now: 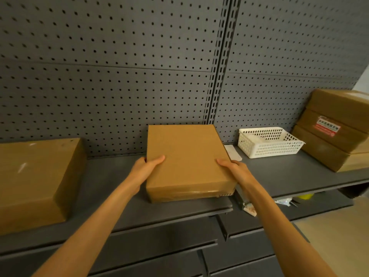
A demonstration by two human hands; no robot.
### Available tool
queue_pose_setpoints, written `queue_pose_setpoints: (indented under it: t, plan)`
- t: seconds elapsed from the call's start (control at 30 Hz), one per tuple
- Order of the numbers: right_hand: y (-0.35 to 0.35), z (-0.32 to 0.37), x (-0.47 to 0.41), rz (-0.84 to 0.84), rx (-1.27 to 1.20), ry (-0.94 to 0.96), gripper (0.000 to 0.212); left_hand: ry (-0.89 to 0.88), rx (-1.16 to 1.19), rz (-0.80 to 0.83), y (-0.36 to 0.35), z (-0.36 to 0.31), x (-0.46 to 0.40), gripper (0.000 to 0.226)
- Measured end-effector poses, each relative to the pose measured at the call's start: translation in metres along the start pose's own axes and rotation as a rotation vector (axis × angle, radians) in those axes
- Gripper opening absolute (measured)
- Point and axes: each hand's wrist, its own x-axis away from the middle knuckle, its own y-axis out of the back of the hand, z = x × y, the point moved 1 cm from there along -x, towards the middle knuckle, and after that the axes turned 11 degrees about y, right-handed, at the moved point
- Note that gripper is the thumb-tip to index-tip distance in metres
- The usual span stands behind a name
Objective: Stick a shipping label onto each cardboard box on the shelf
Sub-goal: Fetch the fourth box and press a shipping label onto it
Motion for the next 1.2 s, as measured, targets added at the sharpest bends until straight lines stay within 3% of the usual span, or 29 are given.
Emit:
queue_pose_setpoints:
  t: [0.23, 0.37, 0.7, 0.77, 0.87, 0.93, 1.07, 1.2]
  plan:
    - [0.009, -0.007, -0.028, 0.125, 0.062, -0.037, 0.071, 0.070, -0.023, -0.016, -0.008, 0.004, -0.002, 0.056]
    - [0.008, -0.004, -0.039, 0.216, 0.080, -0.046, 0.068, 0.130, 0.026, -0.065, -0.007, 0.008, -0.007, 0.070]
    - [0.013, -0.005, -0.052, 0.356, 0.086, -0.041, 0.064, 0.128, 0.022, -0.112, -0.007, 0.001, -0.010, 0.066]
    - [0.015, -0.006, -0.054, 0.385, 0.106, -0.034, 0.056, 0.051, -0.093, -0.189, -0.011, -0.008, -0.009, 0.066]
    - [0.021, -0.006, -0.060, 0.373, 0.101, 0.004, 0.049, -0.161, -0.559, -0.458, -0.018, -0.026, -0.008, 0.071]
    - [0.026, -0.007, -0.068, 0.296, 0.122, 0.051, 0.051, -0.309, -0.795, -0.552, -0.028, -0.038, -0.008, 0.066]
    - [0.040, -0.015, -0.088, 0.013, 0.248, 0.132, 0.052, -0.534, -1.042, -0.422, -0.067, -0.056, -0.017, 0.054]
    - [0.054, -0.029, -0.104, -0.178, 0.427, 0.126, 0.035, -0.681, -1.222, -0.218, -0.105, -0.067, -0.031, 0.052]
